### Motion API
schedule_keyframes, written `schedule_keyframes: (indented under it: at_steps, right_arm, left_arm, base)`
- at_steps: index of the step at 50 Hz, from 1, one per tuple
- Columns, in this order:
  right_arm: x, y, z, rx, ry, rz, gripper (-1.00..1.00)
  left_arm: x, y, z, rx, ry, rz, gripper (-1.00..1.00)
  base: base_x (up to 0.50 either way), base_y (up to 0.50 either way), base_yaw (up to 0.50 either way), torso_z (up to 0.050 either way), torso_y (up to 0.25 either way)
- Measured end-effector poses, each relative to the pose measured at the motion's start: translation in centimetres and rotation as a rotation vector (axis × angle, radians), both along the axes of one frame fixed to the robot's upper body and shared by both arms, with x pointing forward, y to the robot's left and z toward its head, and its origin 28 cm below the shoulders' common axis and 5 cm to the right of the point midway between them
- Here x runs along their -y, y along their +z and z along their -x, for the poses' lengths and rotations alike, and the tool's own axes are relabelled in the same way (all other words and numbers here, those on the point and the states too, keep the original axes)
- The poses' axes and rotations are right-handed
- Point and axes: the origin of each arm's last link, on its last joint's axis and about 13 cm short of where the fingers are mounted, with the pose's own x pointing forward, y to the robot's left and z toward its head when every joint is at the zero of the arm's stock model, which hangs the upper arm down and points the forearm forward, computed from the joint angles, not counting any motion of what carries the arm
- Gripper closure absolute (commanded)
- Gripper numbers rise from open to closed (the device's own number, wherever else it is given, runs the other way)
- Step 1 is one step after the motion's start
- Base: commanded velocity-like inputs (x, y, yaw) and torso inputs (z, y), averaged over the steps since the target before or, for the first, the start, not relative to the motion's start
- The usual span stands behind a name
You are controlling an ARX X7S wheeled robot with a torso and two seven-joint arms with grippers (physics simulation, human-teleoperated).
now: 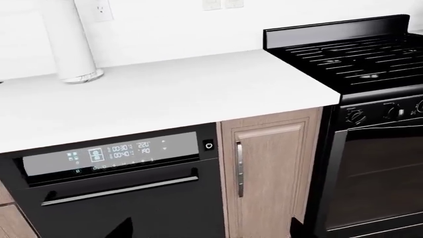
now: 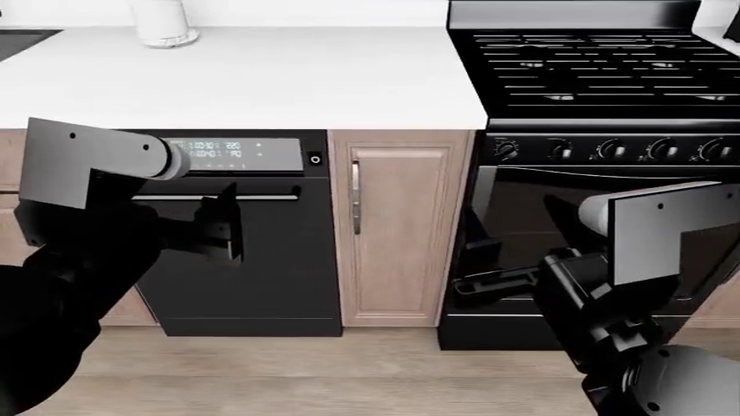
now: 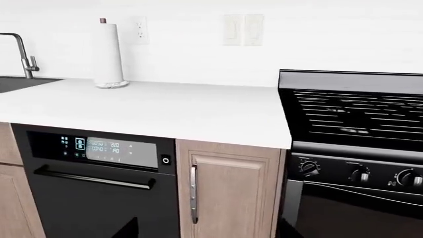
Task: Pick and place the shaker into the drawer. Then close the cabinet.
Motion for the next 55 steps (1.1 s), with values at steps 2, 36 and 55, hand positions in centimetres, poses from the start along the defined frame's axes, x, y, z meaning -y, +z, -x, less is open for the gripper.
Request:
schedule_keyframes:
  at_steps: [2, 36, 55]
  right_arm:
    - [0.0, -0.01, 0.0, 0.0, 0.0, 0.0, -1.0]
    - [-0.02, -0.17, -0.02, -0.001, 0.0, -0.001, -1.0]
    - [-0.05, -0.06, -0.05, 0.004, 0.004, -0.001, -1.0]
  left_arm:
    - [-0.01, -0.01, -0.01, 0.0, 0.0, 0.0, -1.0]
    - [-0.08, -0.09, 0.04, -0.001, 0.006, -0.002, -1.0]
    - [-0.07, -0.18, -0.01, -0.004, 0.004, -0.002, -1.0]
  base:
    - [0.0, 0.5, 0.0, 0.0, 0.0]
    - [0.01, 0.5, 0.0, 0.0, 0.0]
    - [0.23, 0.5, 0.0, 0.0, 0.0]
